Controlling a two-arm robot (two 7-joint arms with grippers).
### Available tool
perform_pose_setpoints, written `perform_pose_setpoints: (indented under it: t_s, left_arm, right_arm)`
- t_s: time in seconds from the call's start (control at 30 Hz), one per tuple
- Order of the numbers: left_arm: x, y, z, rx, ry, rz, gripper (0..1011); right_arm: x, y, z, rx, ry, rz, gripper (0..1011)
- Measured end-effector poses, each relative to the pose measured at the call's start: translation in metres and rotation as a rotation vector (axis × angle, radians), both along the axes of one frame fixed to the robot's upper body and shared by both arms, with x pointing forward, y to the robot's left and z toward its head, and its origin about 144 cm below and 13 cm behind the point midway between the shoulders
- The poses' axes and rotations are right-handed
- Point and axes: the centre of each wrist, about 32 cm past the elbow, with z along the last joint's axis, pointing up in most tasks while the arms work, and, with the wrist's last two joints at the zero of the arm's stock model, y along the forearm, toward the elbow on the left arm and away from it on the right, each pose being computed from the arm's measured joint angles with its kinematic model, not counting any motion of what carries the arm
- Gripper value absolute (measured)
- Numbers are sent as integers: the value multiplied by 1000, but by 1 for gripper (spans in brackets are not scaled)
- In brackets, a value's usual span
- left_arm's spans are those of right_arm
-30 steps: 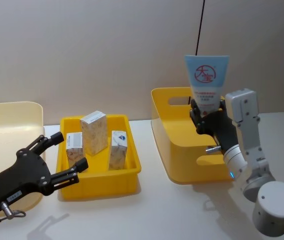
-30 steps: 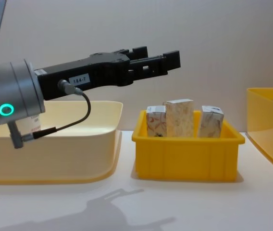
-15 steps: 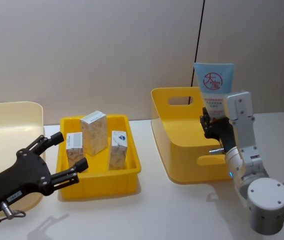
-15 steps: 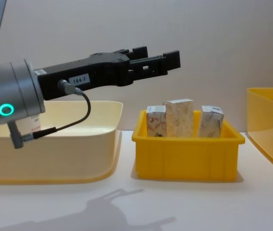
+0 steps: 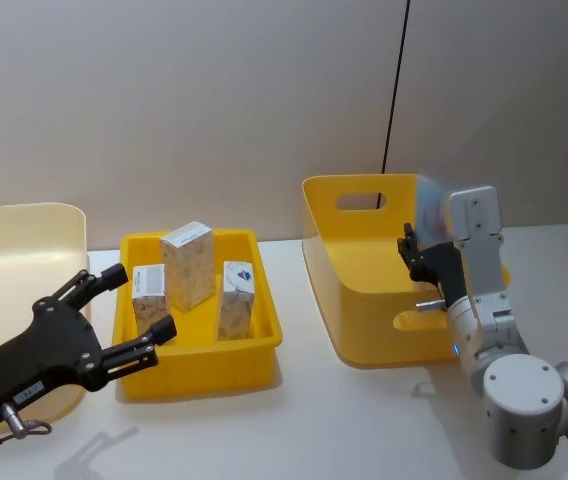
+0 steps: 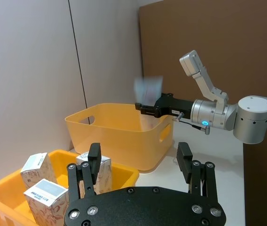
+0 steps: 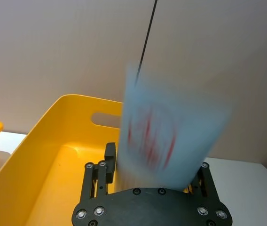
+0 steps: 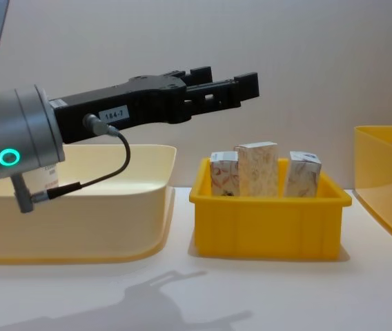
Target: Bimanual collaborative sorting of washing and personal care products
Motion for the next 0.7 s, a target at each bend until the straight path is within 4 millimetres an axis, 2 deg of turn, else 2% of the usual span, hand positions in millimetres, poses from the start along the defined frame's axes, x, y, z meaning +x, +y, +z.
perform_pose_setpoints:
  t_s: [0.13,0.23,0.33,0.7]
  left_arm:
    - [0,0,0,0,0,0,1003]
    - [0,0,0,0,0,0,1003]
    - [0,0,0,0,0,0,1003]
    - [0,0,0,0,0,0,1003]
  right_arm:
    - [1,1,0,3,4,-5,821]
    - [1,1,-1,4,7,-9,938]
    - [2,1,-1,6,8,-12,1001]
    - [2,2,-2,8,12,-17,1001]
